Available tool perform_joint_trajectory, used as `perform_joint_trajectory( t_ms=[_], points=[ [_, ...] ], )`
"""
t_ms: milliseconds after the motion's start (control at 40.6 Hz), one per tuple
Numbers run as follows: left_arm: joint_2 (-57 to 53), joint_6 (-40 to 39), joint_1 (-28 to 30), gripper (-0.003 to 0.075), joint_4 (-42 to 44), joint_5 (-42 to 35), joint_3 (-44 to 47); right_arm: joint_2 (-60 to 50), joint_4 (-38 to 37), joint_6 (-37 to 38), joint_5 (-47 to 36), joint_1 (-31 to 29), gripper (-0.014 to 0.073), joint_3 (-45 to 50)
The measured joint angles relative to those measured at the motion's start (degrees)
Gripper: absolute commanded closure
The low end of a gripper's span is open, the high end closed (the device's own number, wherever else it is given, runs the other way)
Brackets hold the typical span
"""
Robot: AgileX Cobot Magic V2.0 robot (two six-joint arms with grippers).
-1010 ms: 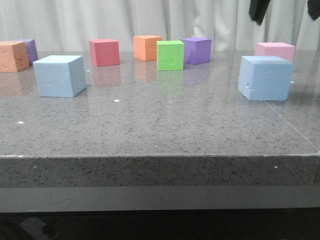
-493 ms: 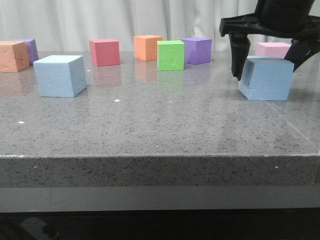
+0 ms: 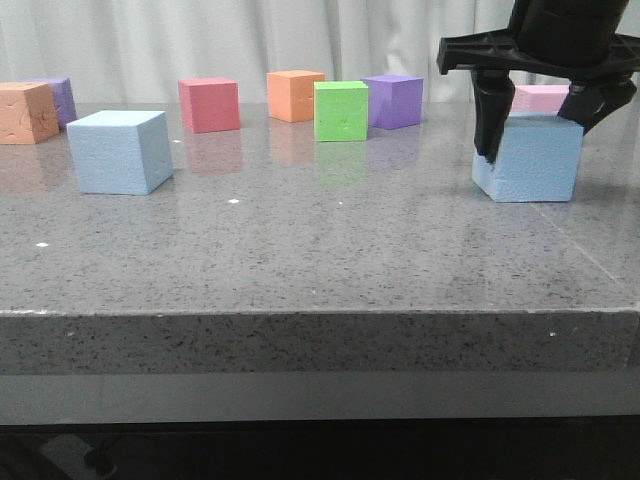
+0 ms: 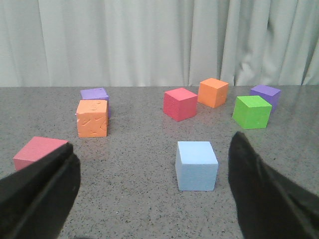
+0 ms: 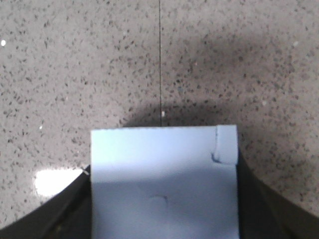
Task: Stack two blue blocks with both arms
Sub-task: 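Lower the right gripper onto the light blue cube and close it, then carry the light blue cube to the table centre, lower, open right gripper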
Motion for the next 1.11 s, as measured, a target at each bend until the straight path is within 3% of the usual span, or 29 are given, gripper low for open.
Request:
perform_joint_trajectory(
  t_ms=[271,517,739,912,1109],
  points=[
    [0.00,0.00,0.00,0.0123,0.00,-0.04,0.00,-0.89,0.00,0.92,3.25,8.27,0.0140,-4.93],
    [0.00,0.00,0.00,0.0123,0.00,-0.04,0.00,2.83,-0.45,8.21,1.90,15.42,0.0140,-11.28],
    [0.00,0.00,0.00,0.0123,0.00,-0.04,0.00,9.04,-5.77,19.25,3.07,16.94,0.0140,-14.26],
    [0.00,0.00,0.00,0.0123,0.00,-0.04,0.00,10.25,-6.56,21.01,2.57,16.94,0.0134,-14.26],
    [0.00,0.00,0.00,0.0123,0.00,-0.04,0.00,10.25,-6.64,21.23,2.00,16.94,-0.0006,-14.29]
  ],
)
